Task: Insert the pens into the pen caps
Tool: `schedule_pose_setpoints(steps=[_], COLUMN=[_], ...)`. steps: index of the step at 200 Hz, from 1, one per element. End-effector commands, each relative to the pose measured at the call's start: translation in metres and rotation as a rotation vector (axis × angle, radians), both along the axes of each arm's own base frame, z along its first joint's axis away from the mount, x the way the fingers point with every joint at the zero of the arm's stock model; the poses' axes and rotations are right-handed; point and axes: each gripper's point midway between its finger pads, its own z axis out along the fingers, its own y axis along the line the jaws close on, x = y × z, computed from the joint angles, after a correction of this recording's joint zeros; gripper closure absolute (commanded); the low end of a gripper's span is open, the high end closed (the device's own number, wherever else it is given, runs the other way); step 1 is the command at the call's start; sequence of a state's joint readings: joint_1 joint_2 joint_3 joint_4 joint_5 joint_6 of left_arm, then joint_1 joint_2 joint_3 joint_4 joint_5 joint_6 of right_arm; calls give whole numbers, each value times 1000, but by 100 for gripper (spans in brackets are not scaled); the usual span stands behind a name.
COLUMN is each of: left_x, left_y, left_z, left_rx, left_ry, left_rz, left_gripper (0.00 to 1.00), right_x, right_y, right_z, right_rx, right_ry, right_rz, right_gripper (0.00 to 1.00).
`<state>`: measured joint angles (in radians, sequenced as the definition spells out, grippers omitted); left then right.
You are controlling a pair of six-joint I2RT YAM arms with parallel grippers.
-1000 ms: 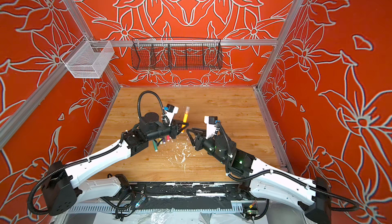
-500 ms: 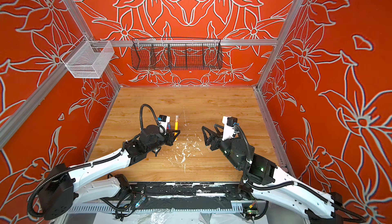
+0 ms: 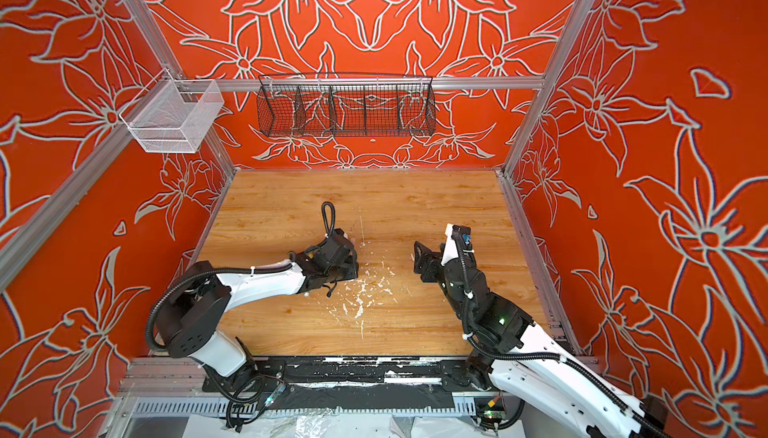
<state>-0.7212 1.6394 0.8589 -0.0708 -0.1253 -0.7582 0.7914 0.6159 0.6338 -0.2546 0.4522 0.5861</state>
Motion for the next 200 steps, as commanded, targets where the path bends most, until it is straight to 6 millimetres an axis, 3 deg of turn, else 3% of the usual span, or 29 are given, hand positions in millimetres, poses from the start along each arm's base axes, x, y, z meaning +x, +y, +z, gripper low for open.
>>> schedule_pose_setpoints(steps=[1,50,87,121,159,182,200], left_x=[-1,4,8,11,20,24,24], left_y=[21,39,38,37,34,36,41], left_z=[-15,-31,-34,-27,3,42,80], left_rx=[100,211,247,248,227,207,176], left_ry=[37,47,64,51,11,-60,-129], left_rz=[99,164,164,155,144,142,137], left_gripper=[100,100,100,76,56,37,22], right_x=[-4,-8,-10,-18,-25,-10,4], right_y=[2,6,9,-2,-21,-43,-73], right_z=[-12,-18,-24,-20,6,23,29], right_rx=[17,46,93,125,232,220,92], right_ry=[34,54,93,155,129,31,-55], right_rz=[20,52,54,7,-70,-223,-439], right_gripper=[25,25,26,16,15,2,2])
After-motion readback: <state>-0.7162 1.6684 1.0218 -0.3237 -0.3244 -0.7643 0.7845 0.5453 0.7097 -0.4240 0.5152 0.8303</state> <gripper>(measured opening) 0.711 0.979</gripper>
